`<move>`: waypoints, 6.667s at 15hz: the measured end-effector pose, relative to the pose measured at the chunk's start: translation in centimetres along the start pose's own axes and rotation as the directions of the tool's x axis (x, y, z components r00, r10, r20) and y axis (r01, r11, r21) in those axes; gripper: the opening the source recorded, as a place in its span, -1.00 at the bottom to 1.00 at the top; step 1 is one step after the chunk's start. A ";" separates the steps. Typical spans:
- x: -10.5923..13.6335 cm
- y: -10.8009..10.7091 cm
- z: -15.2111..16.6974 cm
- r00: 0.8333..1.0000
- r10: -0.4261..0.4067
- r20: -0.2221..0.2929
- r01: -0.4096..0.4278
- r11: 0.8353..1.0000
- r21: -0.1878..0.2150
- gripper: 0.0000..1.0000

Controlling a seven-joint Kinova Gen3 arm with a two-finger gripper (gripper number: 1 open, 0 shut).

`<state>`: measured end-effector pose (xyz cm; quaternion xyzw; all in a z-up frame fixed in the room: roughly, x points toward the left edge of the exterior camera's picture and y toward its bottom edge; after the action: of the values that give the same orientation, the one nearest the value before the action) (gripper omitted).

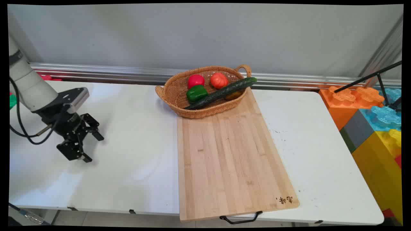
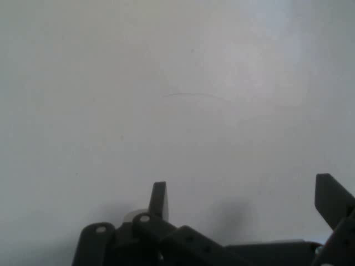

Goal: Pick up the cucumber from the vegetable basket, then place the picked object on the cutting board

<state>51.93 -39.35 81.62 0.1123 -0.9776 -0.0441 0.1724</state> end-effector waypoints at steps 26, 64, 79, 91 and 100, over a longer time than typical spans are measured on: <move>25.4 -6.0 -1.7 0.891 -0.075 -0.448 0.184 0.961 0.206 1.00; 34.1 -15.8 10.7 0.937 -0.116 -0.330 0.242 0.896 0.373 -1.00; 38.3 -1.7 3.0 0.952 0.011 -0.305 0.094 0.940 0.327 -1.00; 36.7 6.2 12.9 0.964 -0.032 -0.263 0.059 0.994 0.096 -1.00; 35.9 7.1 17.2 0.960 -0.028 -0.278 0.045 0.997 0.057 1.00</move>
<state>11.68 -40.08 78.08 0.1407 -0.9425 -0.0006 0.3030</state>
